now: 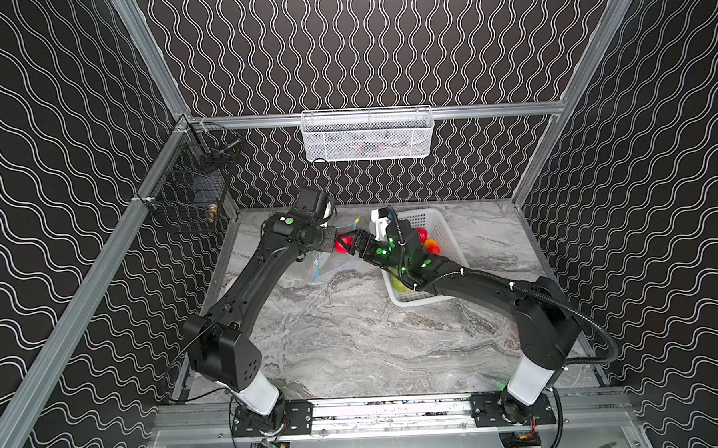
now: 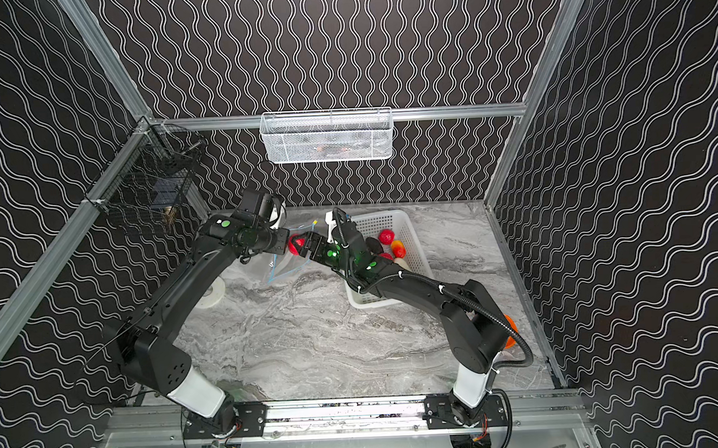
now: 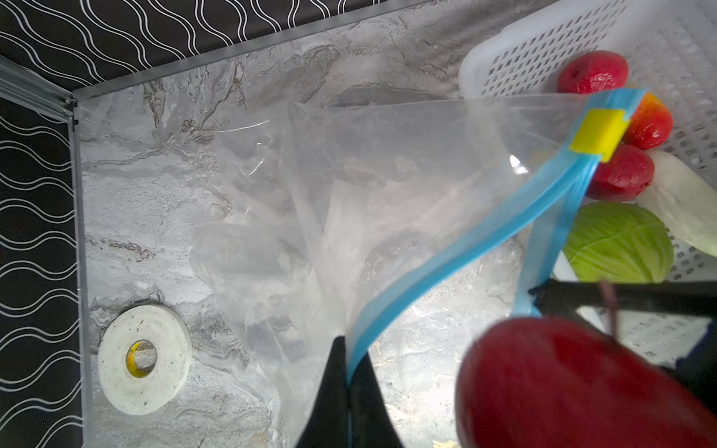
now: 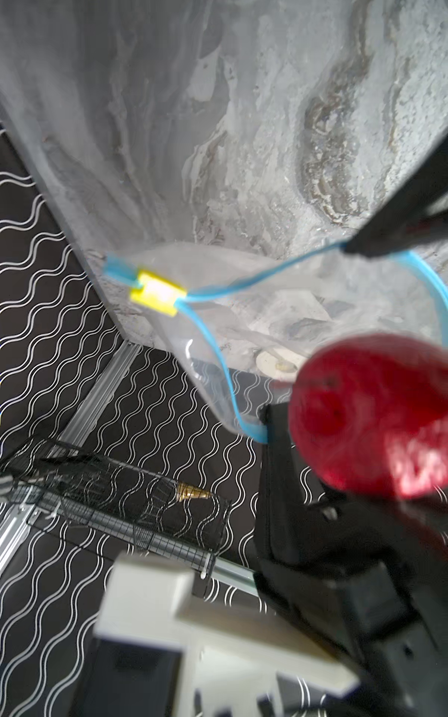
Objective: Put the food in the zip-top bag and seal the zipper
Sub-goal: 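Lower the apple into the open bag and open the right gripper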
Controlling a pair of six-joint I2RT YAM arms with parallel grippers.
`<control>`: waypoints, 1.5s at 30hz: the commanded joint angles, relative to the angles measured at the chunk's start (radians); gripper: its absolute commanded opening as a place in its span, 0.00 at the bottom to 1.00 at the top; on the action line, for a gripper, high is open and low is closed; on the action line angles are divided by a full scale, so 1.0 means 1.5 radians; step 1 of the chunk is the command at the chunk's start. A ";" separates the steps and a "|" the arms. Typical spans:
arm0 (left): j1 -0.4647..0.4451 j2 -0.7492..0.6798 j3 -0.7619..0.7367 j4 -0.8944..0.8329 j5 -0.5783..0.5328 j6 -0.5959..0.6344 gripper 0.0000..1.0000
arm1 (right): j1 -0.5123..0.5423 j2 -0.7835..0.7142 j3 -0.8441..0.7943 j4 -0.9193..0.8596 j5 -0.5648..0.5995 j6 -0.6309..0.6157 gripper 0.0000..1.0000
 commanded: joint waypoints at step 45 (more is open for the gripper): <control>0.044 -0.012 0.034 -0.001 0.131 -0.023 0.00 | -0.040 0.022 -0.082 0.176 -0.141 -0.117 0.99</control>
